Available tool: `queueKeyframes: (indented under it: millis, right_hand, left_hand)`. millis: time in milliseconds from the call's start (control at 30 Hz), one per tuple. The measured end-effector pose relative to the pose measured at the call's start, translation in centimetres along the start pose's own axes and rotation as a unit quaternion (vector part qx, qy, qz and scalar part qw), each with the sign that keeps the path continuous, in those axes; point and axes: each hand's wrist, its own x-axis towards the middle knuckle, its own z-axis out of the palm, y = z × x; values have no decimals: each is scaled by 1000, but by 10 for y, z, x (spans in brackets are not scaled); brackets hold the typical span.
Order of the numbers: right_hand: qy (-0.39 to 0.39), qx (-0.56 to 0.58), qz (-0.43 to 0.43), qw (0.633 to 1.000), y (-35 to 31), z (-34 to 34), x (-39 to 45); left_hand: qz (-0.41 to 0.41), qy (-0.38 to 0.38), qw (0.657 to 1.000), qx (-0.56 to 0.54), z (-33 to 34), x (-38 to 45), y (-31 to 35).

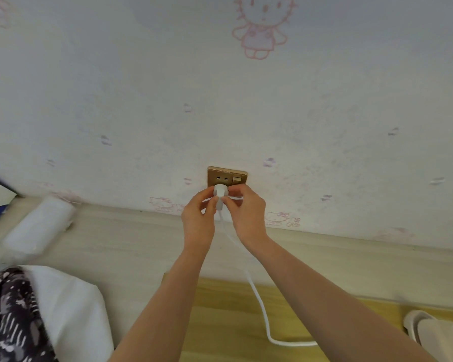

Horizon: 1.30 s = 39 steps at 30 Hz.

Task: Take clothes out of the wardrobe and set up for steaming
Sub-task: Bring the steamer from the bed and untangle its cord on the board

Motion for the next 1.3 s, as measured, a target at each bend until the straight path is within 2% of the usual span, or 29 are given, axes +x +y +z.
queueKeyframes:
  millis: [367, 567, 833, 1033, 1167, 1300]
  right_hand:
    - [-171, -165, 3, 971, 25, -48, -56]
    - [-204, -257, -12, 944, 55, -101, -116]
    - [-198, -308, -4, 931, 92, -190, -221]
    - [-197, -314, -20, 929, 114, -257, -320]
    - [-184, -362, -33, 913, 132, -293, -382]
    - [-185, -393, -16, 900, 145, -324, -441]
  left_hand:
    - [11, -16, 993, 117, -14, -51, 2]
    - [0, -50, 978, 201, -10, -124, -13]
    - [34, -91, 950, 298, 10, -260, -33]
    - [84, -88, 924, 362, 23, -381, -34]
    - [170, -126, 881, 423, 28, -451, -43]
    - [220, -159, 839, 472, 30, -510, -45]
